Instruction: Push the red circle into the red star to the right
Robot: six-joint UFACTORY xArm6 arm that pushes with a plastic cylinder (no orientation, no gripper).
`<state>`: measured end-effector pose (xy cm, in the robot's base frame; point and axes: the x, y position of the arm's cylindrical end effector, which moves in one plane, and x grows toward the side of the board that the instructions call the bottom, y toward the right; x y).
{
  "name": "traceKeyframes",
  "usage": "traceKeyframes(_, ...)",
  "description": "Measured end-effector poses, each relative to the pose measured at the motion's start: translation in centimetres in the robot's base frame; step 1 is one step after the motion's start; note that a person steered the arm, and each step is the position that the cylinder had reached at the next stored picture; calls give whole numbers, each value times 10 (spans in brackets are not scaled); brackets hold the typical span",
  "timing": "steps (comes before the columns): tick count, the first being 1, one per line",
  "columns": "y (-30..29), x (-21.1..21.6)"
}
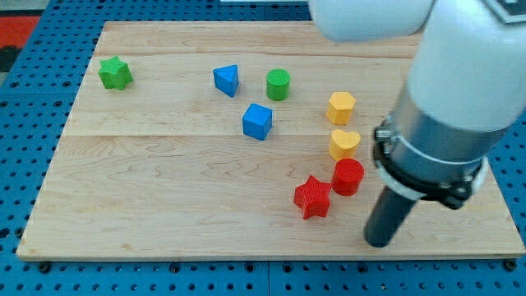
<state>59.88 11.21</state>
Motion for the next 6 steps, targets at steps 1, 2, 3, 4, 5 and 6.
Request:
traceKeyframes(1,-58,-24)
traceKeyframes(2,-88,-53)
traceKeyframes(3,-92,-63)
traceKeyframes(4,-18,-25)
traceKeyframes(5,42,-38)
traceKeyframes(6,39,-58)
